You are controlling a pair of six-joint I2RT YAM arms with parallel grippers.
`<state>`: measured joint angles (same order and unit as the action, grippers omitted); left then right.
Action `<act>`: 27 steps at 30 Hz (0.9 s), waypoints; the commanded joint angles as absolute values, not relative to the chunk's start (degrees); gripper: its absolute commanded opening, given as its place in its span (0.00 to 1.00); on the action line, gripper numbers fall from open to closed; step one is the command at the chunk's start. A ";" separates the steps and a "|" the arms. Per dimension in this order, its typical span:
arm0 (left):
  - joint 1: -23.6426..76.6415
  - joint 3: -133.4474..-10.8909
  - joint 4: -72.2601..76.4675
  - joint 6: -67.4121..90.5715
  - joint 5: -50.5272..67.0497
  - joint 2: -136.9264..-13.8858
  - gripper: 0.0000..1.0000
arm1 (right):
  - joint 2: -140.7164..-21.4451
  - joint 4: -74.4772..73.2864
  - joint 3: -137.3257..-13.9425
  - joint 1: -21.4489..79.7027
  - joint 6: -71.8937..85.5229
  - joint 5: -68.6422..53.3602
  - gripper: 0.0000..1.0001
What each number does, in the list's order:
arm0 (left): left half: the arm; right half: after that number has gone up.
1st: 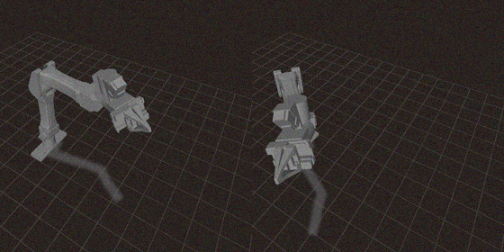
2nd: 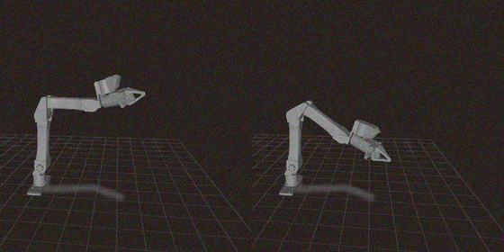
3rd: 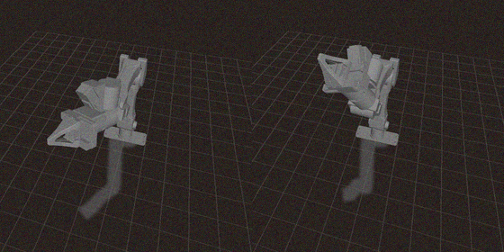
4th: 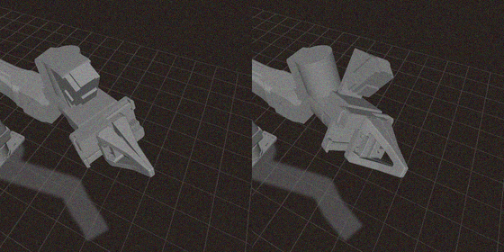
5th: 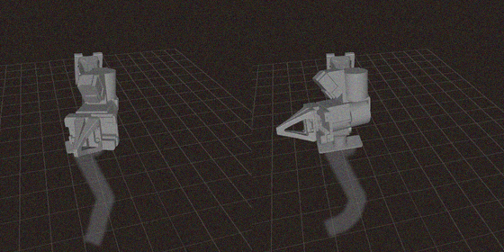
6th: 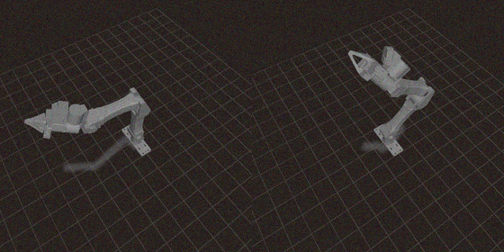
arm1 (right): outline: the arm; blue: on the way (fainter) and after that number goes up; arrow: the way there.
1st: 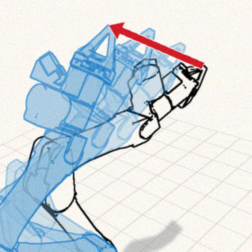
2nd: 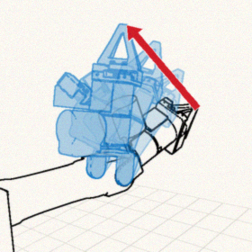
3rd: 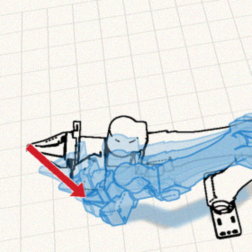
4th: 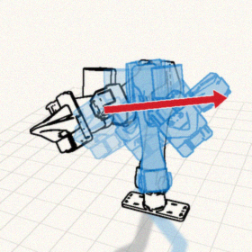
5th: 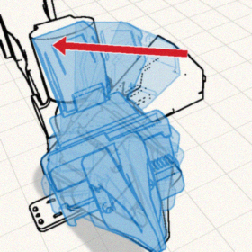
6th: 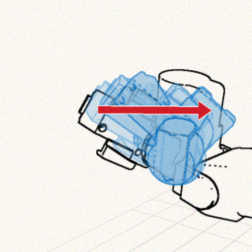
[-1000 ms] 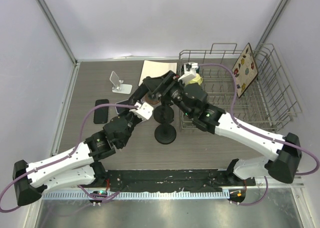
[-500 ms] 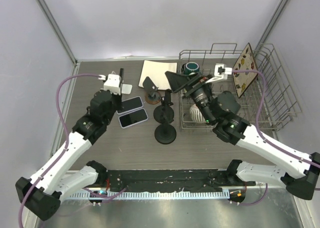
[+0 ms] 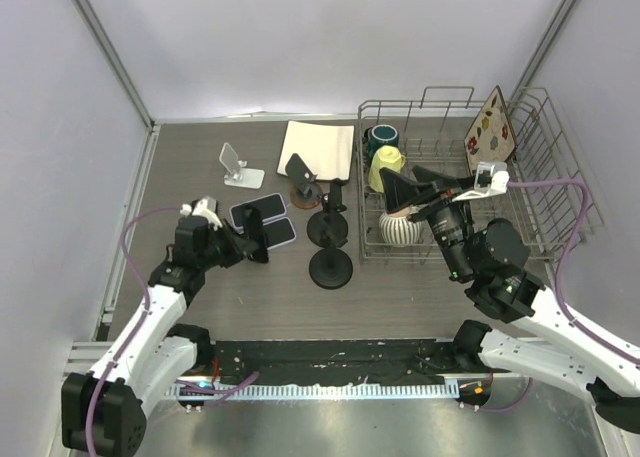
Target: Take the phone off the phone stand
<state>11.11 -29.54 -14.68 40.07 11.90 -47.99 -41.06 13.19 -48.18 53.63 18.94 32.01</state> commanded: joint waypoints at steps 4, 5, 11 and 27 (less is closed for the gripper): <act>11.07 -21.45 -11.05 53.69 14.79 -39.31 0.00 | -36.04 11.25 -45.80 53.79 11.25 37.09 0.91; 11.07 -20.66 -12.12 55.01 12.50 -35.63 0.00 | -35.60 11.25 -45.53 53.79 10.81 37.52 0.91; 11.07 -17.58 -18.27 57.92 8.61 -30.23 0.00 | -34.36 10.20 -44.30 53.79 8.70 39.90 0.92; 11.69 -6.51 -27.70 68.37 -3.80 -17.31 0.13 | -31.56 9.05 -42.72 53.79 6.06 42.10 0.91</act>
